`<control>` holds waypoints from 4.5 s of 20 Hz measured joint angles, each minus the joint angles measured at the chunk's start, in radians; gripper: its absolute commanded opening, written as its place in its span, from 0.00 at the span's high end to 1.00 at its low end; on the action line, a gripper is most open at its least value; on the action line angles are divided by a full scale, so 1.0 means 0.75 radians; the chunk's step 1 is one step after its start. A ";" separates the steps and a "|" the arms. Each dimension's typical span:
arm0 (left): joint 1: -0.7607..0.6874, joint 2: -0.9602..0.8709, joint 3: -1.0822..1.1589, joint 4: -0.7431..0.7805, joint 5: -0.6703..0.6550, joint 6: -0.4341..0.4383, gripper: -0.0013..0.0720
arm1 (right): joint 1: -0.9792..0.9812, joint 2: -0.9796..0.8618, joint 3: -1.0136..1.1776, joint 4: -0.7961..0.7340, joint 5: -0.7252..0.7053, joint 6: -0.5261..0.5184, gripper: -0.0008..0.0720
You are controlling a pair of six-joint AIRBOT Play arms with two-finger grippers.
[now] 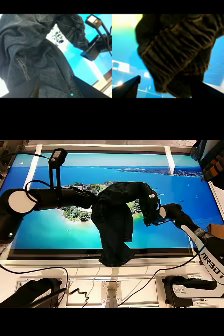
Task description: Fold the clothes and pants, and hang the long-sleeved shirts on hangers.
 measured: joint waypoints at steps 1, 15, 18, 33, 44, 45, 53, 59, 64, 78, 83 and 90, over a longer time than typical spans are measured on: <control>0.000 -0.001 -0.001 0.000 -0.006 0.000 0.43 | 0.001 -0.011 0.003 -0.028 -0.016 0.020 0.90; 0.100 0.458 -0.595 -0.004 -0.076 -0.295 0.35 | 0.003 0.133 0.378 -0.076 0.107 0.083 0.89; 0.118 0.565 -0.872 -0.070 -0.029 -0.371 0.07 | 0.003 0.164 0.399 -0.064 0.120 0.083 0.89; -0.129 0.134 -1.169 -0.556 0.119 0.037 0.13 | 0.003 0.188 0.421 -0.003 0.125 0.084 0.89; -0.272 -0.111 -1.142 -0.748 0.313 0.139 0.50 | 0.003 0.227 0.473 -0.002 0.123 0.083 0.89; -0.274 -0.126 -1.136 -0.756 0.315 0.141 0.51 | 0.003 0.235 0.497 -0.003 0.123 0.084 0.89; -0.261 -0.200 -1.042 -0.731 0.258 0.189 0.95 | 0.003 0.279 0.712 -0.071 0.125 0.083 0.89; 0.023 -0.204 -0.586 -0.329 0.124 0.140 0.95 | -0.095 0.284 0.925 -0.143 0.075 0.083 0.89; 0.416 -0.204 -0.095 -0.070 0.089 0.060 0.95 | -0.363 0.285 1.105 -0.150 0.058 0.084 0.89; 0.709 -0.199 0.351 0.203 0.513 0.036 0.95 | -0.622 0.293 1.292 -0.154 0.186 0.035 0.89; 0.727 -0.261 0.356 0.290 0.450 0.036 0.95 | -0.694 0.254 1.148 -0.136 0.238 0.018 0.89; 0.647 -0.510 0.357 0.300 0.513 0.036 0.95 | -0.717 0.062 0.933 0.129 0.081 0.013 0.89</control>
